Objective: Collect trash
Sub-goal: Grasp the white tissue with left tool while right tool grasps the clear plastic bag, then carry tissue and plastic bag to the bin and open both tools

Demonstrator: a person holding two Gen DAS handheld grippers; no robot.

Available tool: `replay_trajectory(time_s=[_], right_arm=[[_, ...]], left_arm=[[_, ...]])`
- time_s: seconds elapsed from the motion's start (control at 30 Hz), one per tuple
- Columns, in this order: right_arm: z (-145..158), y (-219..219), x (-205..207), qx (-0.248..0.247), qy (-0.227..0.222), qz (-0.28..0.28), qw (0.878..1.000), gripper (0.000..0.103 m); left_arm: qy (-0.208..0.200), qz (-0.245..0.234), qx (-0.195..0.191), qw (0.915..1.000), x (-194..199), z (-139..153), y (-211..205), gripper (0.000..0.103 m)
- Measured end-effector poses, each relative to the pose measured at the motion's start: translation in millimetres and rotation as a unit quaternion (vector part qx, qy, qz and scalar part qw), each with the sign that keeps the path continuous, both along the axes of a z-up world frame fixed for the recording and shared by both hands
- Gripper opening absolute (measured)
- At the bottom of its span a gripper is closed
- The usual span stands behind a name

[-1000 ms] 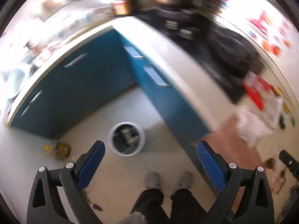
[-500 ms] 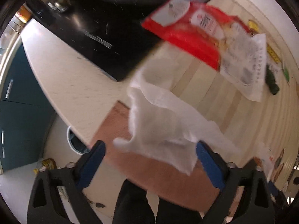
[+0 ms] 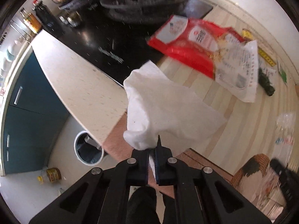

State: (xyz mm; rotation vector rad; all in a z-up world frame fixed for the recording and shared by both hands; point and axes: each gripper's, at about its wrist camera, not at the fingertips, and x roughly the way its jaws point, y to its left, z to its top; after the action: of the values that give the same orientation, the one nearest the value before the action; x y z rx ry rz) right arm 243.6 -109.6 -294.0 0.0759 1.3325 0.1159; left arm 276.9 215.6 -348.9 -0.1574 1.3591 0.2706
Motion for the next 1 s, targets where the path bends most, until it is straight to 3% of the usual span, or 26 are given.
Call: replay_trajectory(time_s=[0.27,0.53,0.77,1.0], right_arm=[[59,60,5,0.032,-0.048,0.032,0.998,0.005],[70,202,-15,0.074,-0.049,0.13,0.988,0.005],[25,342,-71,0.104,0.008,0.246,0.964,0.005],[-89,459,-120,0.095,0.1,0.298,0.945,0.005]], left_arm=[[-0.067,0.015,-0.003,0.9977,-39,57,41,0.002],[-0.085,0.11,-0.023,0.99,-125,69,132,0.002],[-0.04,0.224,-0.024,0.9734,-220,16,235,0.002],[0.024,0.306,-0.041,0.9507,-302,-83,320,0.002]])
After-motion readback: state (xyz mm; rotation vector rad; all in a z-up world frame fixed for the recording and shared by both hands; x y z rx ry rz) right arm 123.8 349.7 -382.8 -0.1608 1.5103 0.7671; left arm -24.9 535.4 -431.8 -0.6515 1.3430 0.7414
